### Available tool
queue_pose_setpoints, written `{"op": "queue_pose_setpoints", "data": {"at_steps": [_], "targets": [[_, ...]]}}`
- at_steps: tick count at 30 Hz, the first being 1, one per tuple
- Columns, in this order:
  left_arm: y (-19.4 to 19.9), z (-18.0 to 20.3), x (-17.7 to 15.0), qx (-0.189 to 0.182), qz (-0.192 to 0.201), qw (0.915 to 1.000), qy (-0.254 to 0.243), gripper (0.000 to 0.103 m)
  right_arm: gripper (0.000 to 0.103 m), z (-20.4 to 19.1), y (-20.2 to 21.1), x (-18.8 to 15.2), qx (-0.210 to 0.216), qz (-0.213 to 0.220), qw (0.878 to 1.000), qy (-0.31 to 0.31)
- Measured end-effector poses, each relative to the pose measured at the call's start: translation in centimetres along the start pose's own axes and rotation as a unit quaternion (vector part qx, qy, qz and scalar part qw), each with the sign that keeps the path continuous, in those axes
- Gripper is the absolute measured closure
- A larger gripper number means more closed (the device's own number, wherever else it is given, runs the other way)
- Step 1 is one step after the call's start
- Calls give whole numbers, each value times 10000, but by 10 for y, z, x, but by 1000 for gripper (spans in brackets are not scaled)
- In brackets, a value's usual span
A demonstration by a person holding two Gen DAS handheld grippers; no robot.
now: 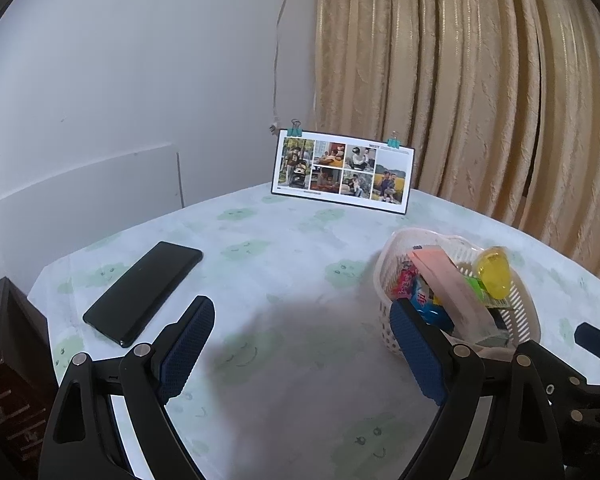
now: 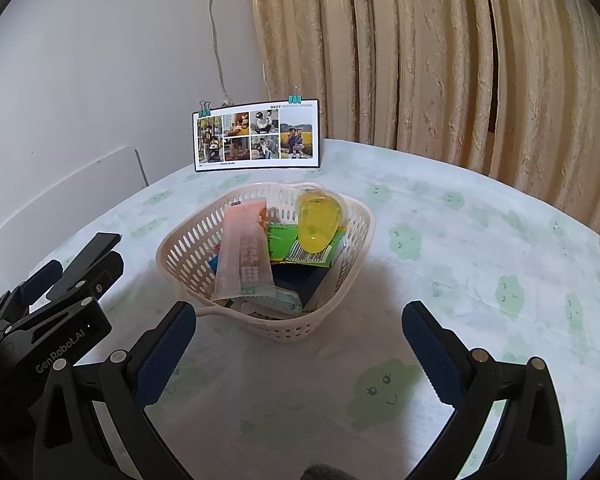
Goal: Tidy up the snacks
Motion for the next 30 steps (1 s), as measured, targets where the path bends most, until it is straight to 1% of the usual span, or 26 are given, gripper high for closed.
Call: {"op": "queue_pose_setpoints", "data": {"at_steps": [11, 18, 22, 26, 30], "targets": [[0, 4, -1, 4, -10, 10000, -68, 14, 0, 0, 0, 0, 50, -22, 10000, -20], [-1, 7, -2, 7, -34, 9999, -104, 14, 0, -1, -3, -1, 165, -68, 9998, -48], [-1, 7, -3, 1, -37, 9999, -101, 14, 0, -1, -2, -3, 238, -13, 9997, -32], [-2, 8, -4, 3, -44, 9999, -105, 14, 0, -1, -2, -4, 149, 56, 9999, 19], [-2, 8, -4, -2, -47, 9999, -105, 14, 0, 1, -6, -5, 122, -65, 9999, -76]]}}
Point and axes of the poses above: each gripper's, at about its wrist camera, not at the fingertips, and y roughly against the way its jaws point, z to its right, x to its top, the point moved 2 cm from there along -y, roughly the way its jaws point, and after that the axes turned 4 degrees about x, right-handed, at the moved point
